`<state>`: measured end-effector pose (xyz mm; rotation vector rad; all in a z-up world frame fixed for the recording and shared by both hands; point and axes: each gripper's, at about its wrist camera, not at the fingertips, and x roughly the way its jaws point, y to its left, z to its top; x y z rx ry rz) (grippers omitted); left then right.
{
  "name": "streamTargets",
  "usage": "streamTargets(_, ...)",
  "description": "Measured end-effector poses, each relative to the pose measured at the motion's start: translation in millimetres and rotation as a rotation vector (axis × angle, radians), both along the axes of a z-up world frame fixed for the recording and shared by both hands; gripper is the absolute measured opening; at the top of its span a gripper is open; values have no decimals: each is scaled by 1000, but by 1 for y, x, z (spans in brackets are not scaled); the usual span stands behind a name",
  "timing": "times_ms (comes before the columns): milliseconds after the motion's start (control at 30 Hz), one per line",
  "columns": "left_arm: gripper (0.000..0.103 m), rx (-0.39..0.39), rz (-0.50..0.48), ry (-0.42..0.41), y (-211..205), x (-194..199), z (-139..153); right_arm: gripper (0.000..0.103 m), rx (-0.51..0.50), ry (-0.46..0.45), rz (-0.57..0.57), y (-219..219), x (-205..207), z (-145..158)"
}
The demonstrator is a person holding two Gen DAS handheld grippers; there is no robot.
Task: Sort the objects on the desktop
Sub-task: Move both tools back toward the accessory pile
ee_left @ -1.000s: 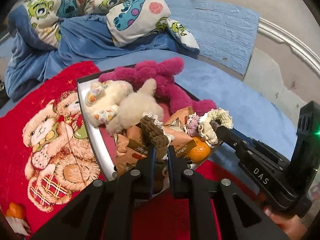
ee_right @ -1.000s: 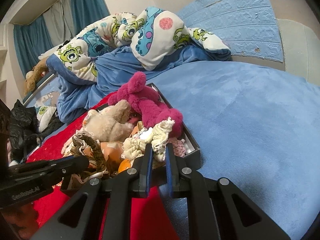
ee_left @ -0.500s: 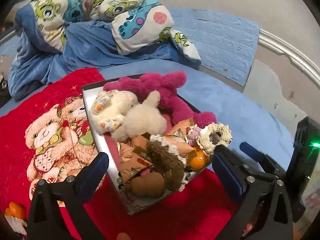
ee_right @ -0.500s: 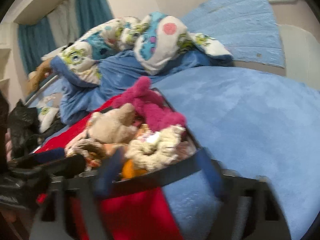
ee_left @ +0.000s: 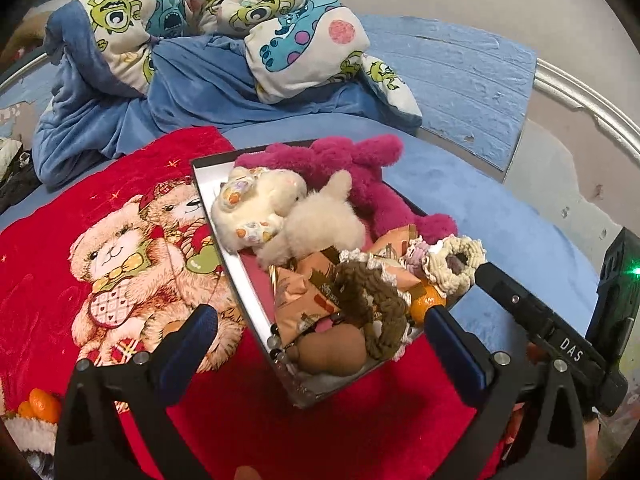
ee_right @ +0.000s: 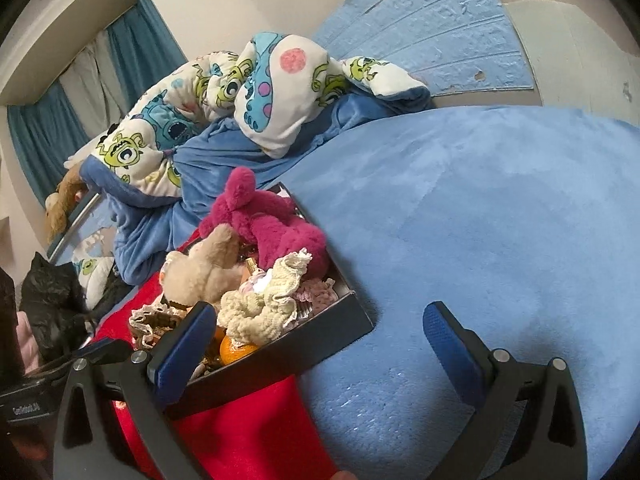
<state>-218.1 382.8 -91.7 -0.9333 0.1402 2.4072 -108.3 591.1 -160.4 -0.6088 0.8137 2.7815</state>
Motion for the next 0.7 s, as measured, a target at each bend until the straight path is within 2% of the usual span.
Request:
streamTargets(233, 103, 0, 30, 7, -25, 21, 9, 103, 79, 61, -2, -17, 14, 16)
streamTargets(400, 103, 22, 45, -28, -60, 42, 12, 103, 42, 57, 9, -28, 30, 18)
streamTargets(600, 103, 1, 116, -28, -118, 80, 14, 103, 47, 55, 102, -70, 51, 33)
streamTargets(700, 103, 5, 161, -40, -148, 99, 14, 103, 44, 67, 166, -105, 59, 42)
